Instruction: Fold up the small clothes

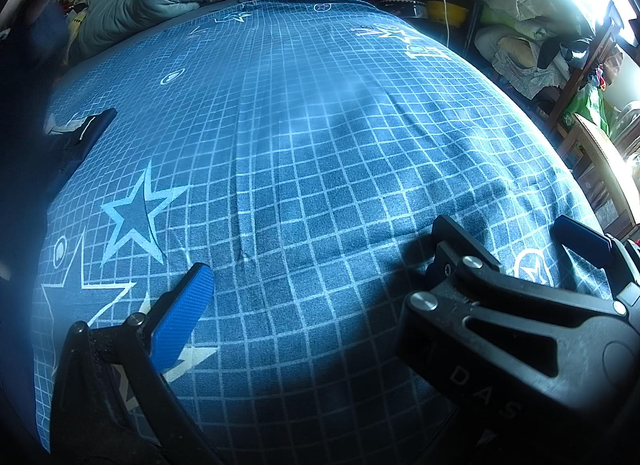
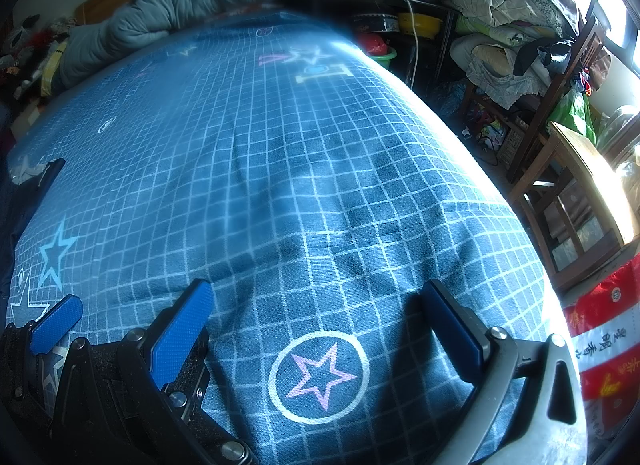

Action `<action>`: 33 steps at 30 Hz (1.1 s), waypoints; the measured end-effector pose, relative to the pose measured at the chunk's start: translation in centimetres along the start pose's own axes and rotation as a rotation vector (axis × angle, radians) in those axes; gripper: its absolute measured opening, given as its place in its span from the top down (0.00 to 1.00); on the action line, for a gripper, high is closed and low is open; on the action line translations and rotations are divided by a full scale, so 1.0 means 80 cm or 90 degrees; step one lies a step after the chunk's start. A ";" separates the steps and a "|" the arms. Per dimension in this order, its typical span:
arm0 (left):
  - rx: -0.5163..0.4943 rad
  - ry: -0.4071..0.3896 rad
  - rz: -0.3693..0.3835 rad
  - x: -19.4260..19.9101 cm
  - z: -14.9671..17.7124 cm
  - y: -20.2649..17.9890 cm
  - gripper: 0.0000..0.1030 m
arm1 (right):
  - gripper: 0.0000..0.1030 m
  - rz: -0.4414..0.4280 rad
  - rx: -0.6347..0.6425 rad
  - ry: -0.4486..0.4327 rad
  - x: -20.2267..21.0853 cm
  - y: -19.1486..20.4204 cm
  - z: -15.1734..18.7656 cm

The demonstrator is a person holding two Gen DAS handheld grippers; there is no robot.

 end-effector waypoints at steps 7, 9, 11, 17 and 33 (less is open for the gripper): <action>0.000 0.000 0.000 0.000 0.000 0.001 0.00 | 0.00 0.000 0.000 0.000 0.000 0.001 0.002; 0.000 0.000 0.000 0.000 0.000 0.000 0.00 | 0.00 0.000 0.000 0.000 0.000 0.001 0.003; 0.000 0.000 0.000 0.000 0.000 0.000 0.00 | 0.00 0.000 0.000 0.000 0.000 0.001 0.003; 0.000 0.000 0.000 0.000 0.000 0.000 0.00 | 0.00 0.000 0.000 0.000 -0.001 0.002 0.005; 0.007 -0.002 0.005 0.007 0.003 0.000 0.00 | 0.00 0.003 -0.019 -0.010 -0.003 0.003 0.009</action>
Point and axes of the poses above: each gripper's, at about its wrist camera, not at the fingertips, and x roughly against the way its jaws point, y to its left, z to its underside, the point moved 4 cm from there along -x, roughly the way its jaws point, and after that the axes turned 14 degrees about -x, right-handed, at the moved point
